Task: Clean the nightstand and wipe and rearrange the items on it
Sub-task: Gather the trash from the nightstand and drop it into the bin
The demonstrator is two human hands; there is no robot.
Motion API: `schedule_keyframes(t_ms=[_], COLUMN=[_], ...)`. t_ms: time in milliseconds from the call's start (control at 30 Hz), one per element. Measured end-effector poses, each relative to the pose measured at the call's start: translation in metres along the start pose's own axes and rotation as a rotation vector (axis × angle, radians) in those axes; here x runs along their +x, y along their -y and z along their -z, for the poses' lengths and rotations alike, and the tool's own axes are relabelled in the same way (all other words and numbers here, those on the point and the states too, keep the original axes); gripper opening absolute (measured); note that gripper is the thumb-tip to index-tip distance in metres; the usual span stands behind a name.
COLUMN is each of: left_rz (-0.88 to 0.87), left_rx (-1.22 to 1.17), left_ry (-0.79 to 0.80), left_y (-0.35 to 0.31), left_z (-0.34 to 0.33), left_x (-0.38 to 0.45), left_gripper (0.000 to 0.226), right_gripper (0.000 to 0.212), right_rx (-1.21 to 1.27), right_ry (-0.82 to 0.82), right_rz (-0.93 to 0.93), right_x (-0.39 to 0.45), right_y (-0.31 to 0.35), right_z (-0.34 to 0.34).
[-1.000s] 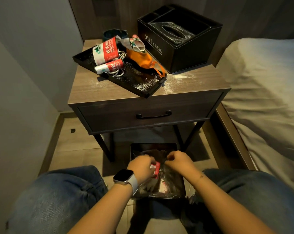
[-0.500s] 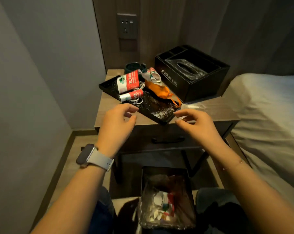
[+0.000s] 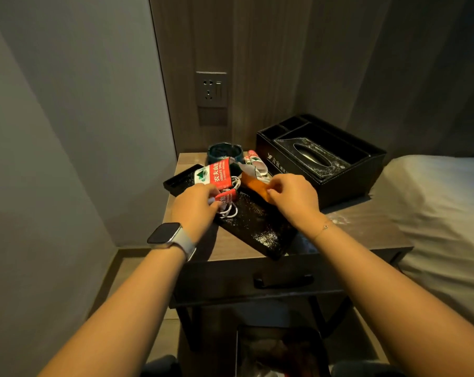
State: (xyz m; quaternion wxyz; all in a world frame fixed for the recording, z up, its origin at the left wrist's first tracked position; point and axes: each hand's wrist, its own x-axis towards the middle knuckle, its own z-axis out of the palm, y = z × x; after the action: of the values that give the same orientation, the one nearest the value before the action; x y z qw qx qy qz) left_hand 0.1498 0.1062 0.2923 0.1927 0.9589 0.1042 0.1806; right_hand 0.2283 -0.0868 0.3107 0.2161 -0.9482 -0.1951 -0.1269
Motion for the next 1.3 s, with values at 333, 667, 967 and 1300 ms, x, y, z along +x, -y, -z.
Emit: schedule_keyframes(t_ms=[333, 667, 967, 1300], left_rz=[0.048, 0.123, 0.34, 0.284], left_rx=[-0.527, -0.492, -0.19, -0.252], left_ry=[-0.02, 0.29, 0.564, 0.52], left_y=[-0.033, -0.065, -0.053, -0.035], left_z=[0.043, -0.01, -0.132, -0.131], left_x=[-0.064, -0.173, -0.261, -0.249], left_gripper=[0.016, 0.013, 0.014, 0.034], right_gripper=[0.015, 0.018, 0.006, 0.031], right_rx=[0.462, 0.498, 0.27, 0.314], right_ry=[-0.068, 0.163, 0.565, 0.625], right_rz=[0.112, 0.087, -0.22, -0.301], right_x=[-0.066, -0.216, -0.297, -0.295], right_y=[-0.014, -0.072, -0.104, -0.103], right_z=[0.075, 0.071, -0.048, -0.072])
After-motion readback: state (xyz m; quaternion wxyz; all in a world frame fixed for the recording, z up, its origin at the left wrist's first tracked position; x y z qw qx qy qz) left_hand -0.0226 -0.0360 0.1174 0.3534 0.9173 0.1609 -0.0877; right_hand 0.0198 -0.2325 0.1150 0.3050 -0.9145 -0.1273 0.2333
